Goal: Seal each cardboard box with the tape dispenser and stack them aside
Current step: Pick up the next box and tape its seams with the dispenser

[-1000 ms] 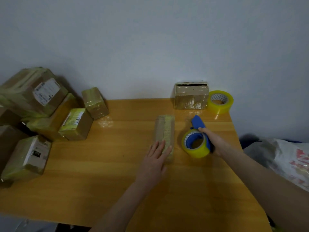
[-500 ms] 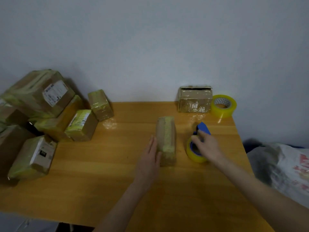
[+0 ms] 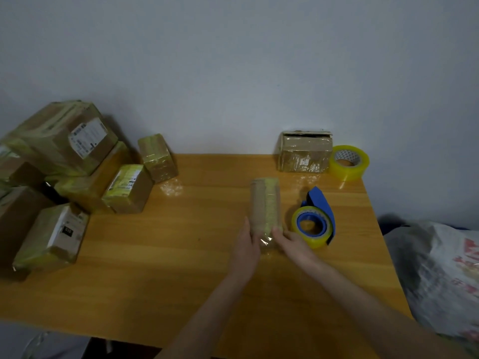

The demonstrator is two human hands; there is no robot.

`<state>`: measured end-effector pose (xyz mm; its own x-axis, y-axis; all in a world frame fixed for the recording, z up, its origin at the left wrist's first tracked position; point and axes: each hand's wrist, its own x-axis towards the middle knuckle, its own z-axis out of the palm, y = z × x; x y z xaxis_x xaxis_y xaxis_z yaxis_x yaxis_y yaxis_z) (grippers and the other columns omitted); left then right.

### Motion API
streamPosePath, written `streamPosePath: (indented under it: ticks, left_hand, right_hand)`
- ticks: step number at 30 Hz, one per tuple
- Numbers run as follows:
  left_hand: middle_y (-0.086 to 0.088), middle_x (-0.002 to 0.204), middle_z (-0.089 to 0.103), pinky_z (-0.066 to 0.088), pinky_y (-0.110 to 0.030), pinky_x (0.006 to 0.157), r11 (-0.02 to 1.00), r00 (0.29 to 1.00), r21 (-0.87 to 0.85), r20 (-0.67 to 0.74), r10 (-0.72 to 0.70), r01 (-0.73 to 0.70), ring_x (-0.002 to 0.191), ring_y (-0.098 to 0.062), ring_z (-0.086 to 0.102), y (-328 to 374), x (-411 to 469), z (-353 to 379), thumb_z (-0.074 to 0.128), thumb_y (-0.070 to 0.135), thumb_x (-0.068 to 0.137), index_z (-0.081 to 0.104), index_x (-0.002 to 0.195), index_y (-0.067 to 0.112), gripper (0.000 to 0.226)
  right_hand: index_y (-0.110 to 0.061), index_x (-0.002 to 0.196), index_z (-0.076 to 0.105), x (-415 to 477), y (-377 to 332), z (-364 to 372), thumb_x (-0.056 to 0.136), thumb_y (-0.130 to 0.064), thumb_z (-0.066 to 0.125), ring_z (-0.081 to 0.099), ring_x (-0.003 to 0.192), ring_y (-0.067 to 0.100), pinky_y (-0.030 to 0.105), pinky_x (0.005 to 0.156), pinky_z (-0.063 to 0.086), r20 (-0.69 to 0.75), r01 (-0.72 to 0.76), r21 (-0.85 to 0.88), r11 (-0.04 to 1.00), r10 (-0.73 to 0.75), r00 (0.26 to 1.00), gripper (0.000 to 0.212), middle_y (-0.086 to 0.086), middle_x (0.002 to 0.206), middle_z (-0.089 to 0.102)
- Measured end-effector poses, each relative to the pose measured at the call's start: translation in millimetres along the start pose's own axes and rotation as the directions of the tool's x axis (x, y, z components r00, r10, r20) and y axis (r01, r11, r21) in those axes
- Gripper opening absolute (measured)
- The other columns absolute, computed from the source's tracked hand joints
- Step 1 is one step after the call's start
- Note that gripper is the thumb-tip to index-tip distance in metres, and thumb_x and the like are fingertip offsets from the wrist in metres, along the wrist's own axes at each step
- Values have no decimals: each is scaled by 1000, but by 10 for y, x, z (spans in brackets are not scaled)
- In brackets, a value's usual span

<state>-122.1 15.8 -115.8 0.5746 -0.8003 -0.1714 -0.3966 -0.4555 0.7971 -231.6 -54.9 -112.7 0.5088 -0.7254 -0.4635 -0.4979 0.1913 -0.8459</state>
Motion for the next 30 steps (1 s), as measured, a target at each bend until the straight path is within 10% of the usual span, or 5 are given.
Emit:
streamPosePath:
  ticks: [4,16,23,26,30]
  left_hand:
    - [-3,133,48,36,2,81,984,995,-147,7,104,-102,120,-15,50,-109,-2,-117,52,15,98,39,142,5,47]
    - [-11,91,57,34,-14,70,926,937,171,-36,348,-337,79,-15,48,-277,74,-115,75,10,79,53,133,2,59]
    - [3,115,51,49,-23,82,958,965,126,-13,262,-259,100,-12,55,-305,122,-92,76,25,78,52,127,11,56]
    - [0,123,57,49,-16,85,957,960,82,42,277,-280,106,-10,57,-261,149,-101,65,30,88,48,134,11,53]
    - [-12,112,68,45,-26,78,962,969,135,-27,244,-238,98,-27,65,-220,135,-80,59,22,93,53,131,7,42]
  right_hand:
    - [-14,135,52,3,26,-135,97,-51,43,59,95,8,24,85,51,82,65,-155,986,-53,995,54,-6,106,59]
    - [-11,118,64,87,158,-42,90,-41,62,49,87,11,22,77,41,-137,148,-626,765,-295,946,41,-1,95,52]
    - [-14,121,61,76,76,-104,78,-52,71,57,78,9,25,70,54,-81,142,-608,781,-239,968,58,0,97,66]
    - [-19,149,27,54,11,-125,85,-58,60,57,65,8,15,49,41,-87,215,-573,791,-320,944,82,-4,84,62]
    - [-12,139,41,85,46,-50,95,-44,52,54,64,13,20,51,39,-137,159,-637,754,-314,939,56,3,83,64]
